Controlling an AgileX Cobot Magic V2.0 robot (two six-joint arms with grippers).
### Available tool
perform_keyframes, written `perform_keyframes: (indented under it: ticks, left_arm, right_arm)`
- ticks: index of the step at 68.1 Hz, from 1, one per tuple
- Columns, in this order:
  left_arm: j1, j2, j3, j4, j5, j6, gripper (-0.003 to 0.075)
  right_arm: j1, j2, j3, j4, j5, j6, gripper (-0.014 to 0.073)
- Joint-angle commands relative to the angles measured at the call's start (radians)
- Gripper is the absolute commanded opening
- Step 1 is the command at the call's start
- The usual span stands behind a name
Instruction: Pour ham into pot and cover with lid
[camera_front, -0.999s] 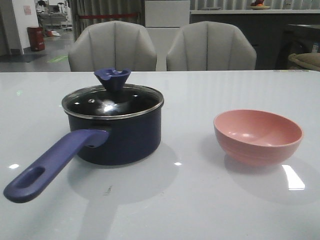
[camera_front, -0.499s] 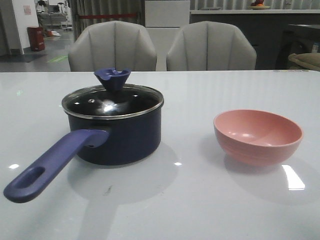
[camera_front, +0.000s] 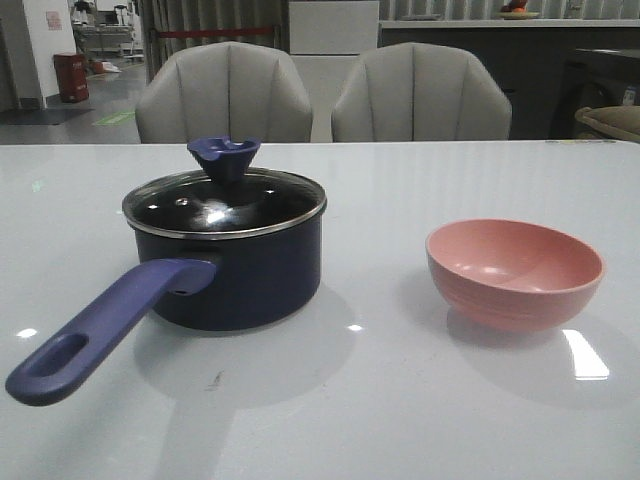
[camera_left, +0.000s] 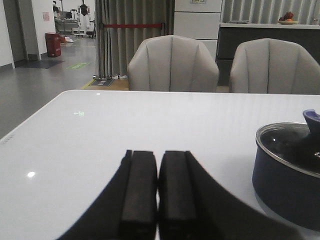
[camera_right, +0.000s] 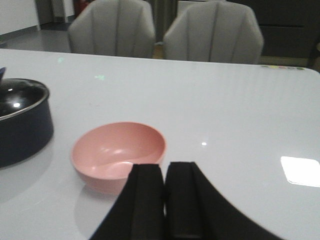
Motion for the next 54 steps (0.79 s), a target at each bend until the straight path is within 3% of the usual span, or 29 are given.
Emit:
perform_keyframes:
  ticks: [1, 35, 54]
  left_arm:
    - [-0.001, -0.020, 0.022, -0.001, -0.084, -0.010, 0.0134]
    - [-0.001, -0.018, 0.022, -0.001, -0.084, -0.010, 0.0134]
    - [-0.001, -0.018, 0.022, -0.001, -0.084, -0.010, 0.0134]
  right_arm:
    - [-0.047, -0.031, 0.006, -0.048, -0.082, 0.064, 0.0159]
    - [-0.053, -0.032, 0.062, -0.065, -0.221, 0.079, 0.0159]
    - [-0.053, -0.032, 0.062, -0.065, -0.203, 0.081, 0.0159]
